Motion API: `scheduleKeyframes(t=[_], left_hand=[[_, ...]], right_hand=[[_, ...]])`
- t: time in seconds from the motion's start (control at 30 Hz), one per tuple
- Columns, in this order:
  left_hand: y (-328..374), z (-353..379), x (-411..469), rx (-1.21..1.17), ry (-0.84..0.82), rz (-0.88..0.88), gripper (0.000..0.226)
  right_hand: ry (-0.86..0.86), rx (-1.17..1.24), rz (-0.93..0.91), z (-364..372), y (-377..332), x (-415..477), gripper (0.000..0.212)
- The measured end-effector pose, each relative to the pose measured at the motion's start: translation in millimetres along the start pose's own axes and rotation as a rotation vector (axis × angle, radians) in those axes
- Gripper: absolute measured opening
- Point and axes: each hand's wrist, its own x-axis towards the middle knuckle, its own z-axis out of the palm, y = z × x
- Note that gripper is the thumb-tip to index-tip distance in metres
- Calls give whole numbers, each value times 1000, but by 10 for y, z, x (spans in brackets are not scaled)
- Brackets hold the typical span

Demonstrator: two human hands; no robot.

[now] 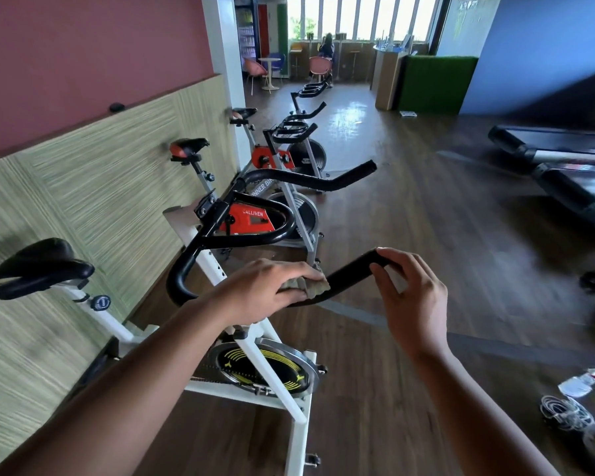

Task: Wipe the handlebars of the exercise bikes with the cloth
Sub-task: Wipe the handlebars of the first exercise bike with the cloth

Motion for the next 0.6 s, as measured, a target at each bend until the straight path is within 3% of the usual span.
scheduleKeyframes(t=[0.13, 0.23, 0.4, 0.6], left_hand=[[66, 86, 96, -53, 66, -19, 40], [214, 172, 232, -235, 138, -44, 38], [543, 323, 592, -401, 244, 37, 36], [523, 245, 574, -294, 163, 53, 36]], right_hand=[[21, 12, -14, -1, 29, 0, 19], [14, 43, -5, -13, 60, -3, 18], [-36, 154, 69, -26, 122, 1, 17], [-43, 196, 100, -19, 136, -10, 18]])
